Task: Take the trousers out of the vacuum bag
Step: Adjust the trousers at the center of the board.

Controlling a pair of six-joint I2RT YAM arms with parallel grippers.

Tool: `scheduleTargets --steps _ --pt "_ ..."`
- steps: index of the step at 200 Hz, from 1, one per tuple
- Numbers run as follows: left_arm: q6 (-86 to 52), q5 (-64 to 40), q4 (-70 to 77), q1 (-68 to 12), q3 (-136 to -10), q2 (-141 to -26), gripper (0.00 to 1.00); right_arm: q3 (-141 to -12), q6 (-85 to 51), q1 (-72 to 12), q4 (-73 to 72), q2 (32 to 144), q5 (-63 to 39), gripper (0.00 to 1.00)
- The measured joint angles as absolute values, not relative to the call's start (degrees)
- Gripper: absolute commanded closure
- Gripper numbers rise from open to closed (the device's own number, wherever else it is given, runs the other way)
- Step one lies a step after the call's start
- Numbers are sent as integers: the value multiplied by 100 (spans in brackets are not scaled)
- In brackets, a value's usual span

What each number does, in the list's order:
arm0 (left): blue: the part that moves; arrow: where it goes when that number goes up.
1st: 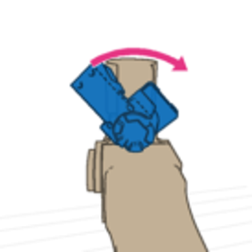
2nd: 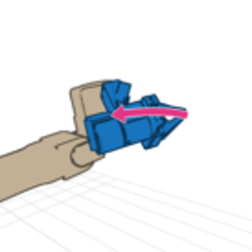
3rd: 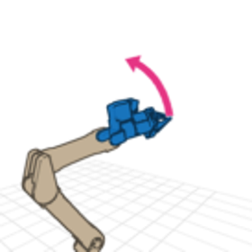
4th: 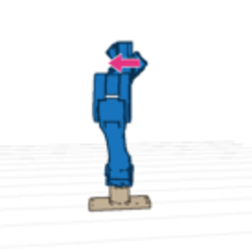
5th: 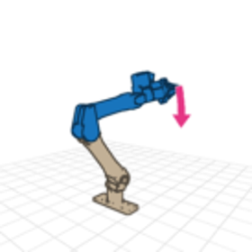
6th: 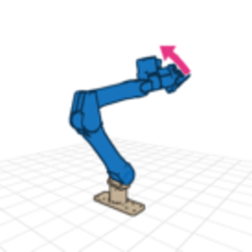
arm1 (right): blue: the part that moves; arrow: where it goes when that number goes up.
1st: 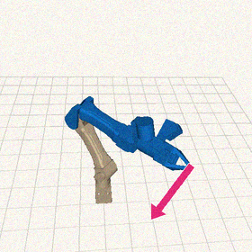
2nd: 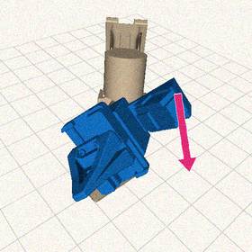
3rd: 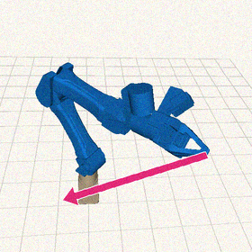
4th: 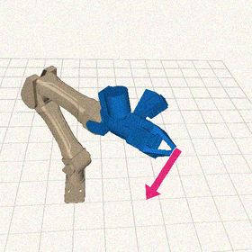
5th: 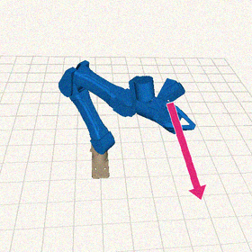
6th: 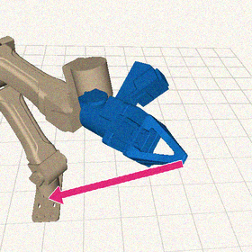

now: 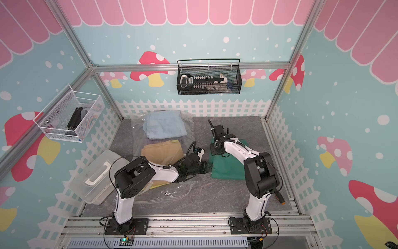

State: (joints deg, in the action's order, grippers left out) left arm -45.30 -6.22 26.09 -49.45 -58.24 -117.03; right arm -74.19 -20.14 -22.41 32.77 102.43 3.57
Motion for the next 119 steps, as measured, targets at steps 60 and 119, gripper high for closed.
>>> scheduleTargets --steps 60,119 --pt "-4637 -622 2646 -4943 -5833 -11767 93 -7406 -2014 -2233 3271 10245 333 92" --pt "-4831 -829 2838 -4919 -5815 -11767 100 -7404 -2029 -2209 3256 10245 340 92"
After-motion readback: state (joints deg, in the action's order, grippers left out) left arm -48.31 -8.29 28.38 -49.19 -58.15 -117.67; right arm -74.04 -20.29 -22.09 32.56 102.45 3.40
